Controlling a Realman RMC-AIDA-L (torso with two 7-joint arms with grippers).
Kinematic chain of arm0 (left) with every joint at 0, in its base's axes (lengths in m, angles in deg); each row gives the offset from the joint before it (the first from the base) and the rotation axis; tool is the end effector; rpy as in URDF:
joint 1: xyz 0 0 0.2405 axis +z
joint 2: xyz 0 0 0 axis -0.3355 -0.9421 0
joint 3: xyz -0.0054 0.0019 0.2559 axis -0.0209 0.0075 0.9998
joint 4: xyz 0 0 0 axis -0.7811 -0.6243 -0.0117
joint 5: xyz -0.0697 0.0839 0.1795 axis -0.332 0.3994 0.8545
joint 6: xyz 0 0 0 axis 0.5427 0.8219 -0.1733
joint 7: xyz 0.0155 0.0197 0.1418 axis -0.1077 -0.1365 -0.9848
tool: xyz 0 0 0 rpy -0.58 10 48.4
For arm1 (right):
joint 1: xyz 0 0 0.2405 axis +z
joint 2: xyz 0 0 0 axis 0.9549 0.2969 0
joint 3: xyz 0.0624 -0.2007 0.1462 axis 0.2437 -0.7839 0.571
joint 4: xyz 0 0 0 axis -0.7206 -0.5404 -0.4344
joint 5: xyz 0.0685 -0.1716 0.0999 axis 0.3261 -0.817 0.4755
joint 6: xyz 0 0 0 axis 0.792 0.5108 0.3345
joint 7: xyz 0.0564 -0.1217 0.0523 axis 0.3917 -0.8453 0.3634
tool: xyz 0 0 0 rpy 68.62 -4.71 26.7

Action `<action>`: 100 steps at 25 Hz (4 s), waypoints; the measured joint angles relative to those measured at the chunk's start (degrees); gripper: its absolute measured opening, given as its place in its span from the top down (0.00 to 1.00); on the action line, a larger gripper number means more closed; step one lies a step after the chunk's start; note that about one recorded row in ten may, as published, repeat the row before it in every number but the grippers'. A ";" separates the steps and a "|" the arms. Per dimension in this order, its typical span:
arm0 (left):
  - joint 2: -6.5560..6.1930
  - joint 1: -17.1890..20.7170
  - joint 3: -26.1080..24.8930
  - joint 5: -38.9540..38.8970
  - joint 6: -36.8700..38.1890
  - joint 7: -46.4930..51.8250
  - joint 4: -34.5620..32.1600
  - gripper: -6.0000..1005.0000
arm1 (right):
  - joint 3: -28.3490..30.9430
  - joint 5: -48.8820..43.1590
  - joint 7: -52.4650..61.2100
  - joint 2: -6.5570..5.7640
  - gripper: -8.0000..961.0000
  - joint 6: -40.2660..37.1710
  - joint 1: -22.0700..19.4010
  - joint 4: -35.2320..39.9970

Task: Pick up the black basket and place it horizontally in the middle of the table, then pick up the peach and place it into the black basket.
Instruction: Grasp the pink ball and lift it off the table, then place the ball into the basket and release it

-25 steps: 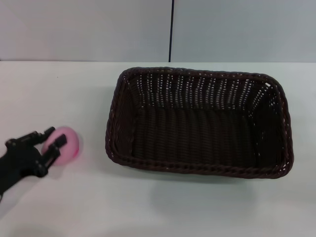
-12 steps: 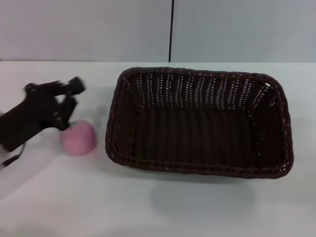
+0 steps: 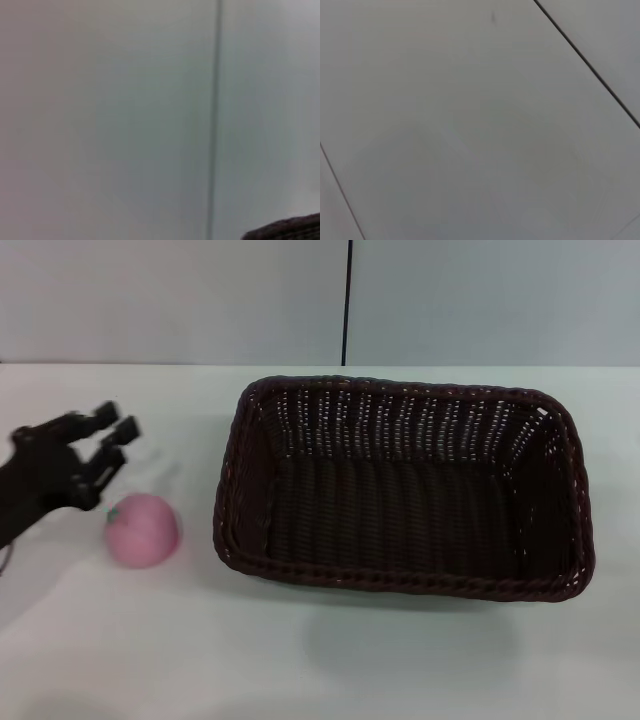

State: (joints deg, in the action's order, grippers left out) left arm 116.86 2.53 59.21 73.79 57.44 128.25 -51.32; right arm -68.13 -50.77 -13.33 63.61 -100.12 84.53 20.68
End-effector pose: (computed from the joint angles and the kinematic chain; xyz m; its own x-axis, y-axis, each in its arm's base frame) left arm -0.3387 0.2694 0.0172 0.6875 0.0668 0.7231 0.5832 -0.6441 -0.4950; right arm 0.3522 0.2470 0.0523 0.1833 0.0739 -0.9803 -0.9048 -0.3773 -0.1976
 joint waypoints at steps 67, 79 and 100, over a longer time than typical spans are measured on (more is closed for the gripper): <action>0.26 -0.10 -3.61 6.59 9.40 1.45 -6.28 0.80 | -0.46 -0.87 -0.04 0.04 0.33 4.75 2.68 -0.03; 0.96 -15.41 8.41 5.95 8.29 7.52 2.03 0.83 | -0.26 -0.44 0.09 0.18 0.33 3.76 2.97 -0.02; 0.80 -10.44 8.61 -4.19 2.97 -1.05 8.48 0.15 | 2.93 -0.24 -2.30 -0.01 0.33 2.34 1.10 0.22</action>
State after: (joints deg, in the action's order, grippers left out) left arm 117.66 -7.92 67.83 69.61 60.41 127.20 -42.83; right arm -65.20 -51.01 -15.63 63.60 -97.77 85.63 20.91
